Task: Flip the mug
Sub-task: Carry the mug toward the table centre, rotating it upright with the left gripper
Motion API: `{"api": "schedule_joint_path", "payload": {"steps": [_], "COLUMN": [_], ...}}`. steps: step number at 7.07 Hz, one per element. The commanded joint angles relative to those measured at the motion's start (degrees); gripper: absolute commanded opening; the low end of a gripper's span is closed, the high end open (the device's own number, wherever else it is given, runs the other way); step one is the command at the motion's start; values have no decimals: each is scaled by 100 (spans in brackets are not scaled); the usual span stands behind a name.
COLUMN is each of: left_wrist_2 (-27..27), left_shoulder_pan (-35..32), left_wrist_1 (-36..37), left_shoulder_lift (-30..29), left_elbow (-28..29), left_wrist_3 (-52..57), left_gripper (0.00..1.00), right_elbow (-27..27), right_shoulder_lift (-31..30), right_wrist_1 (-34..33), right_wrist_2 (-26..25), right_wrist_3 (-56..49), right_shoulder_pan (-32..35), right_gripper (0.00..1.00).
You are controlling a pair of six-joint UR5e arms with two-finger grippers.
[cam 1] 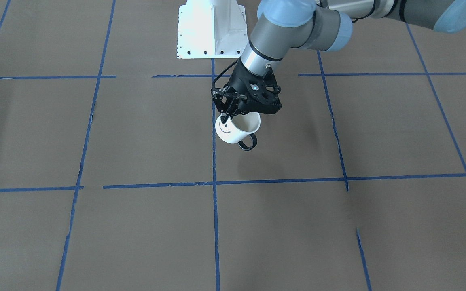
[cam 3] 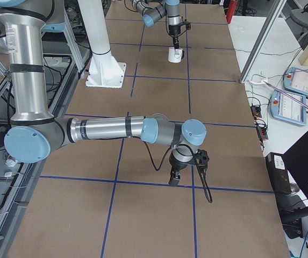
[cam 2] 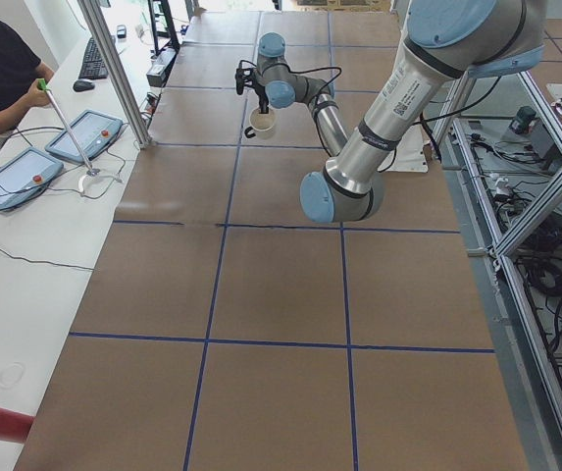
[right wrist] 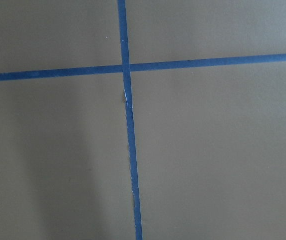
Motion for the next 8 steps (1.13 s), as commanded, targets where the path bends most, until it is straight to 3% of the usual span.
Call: {"api": "schedule_joint_path", "payload": {"steps": [1,4,8], "left_wrist_2": [798,1336,1390], "left_shoulder_pan": [451,803,1085], "left_wrist_1": [1185,1733,1692], "left_shoulder_lift": [-1157,-1366,-1243], "left_elbow": [1022,1380,1442], "left_wrist_3": [444,822,851], "left_gripper": [0,0,0], "right_elbow": [0,0,0], "right_shoulder_lift": [0,0,0], "right_wrist_1": [0,0,0], "right_wrist_2": [0,0,0], "right_wrist_3": [0,0,0], "right_shoulder_pan": [0,0,0], "right_gripper": [100,100,100]}}
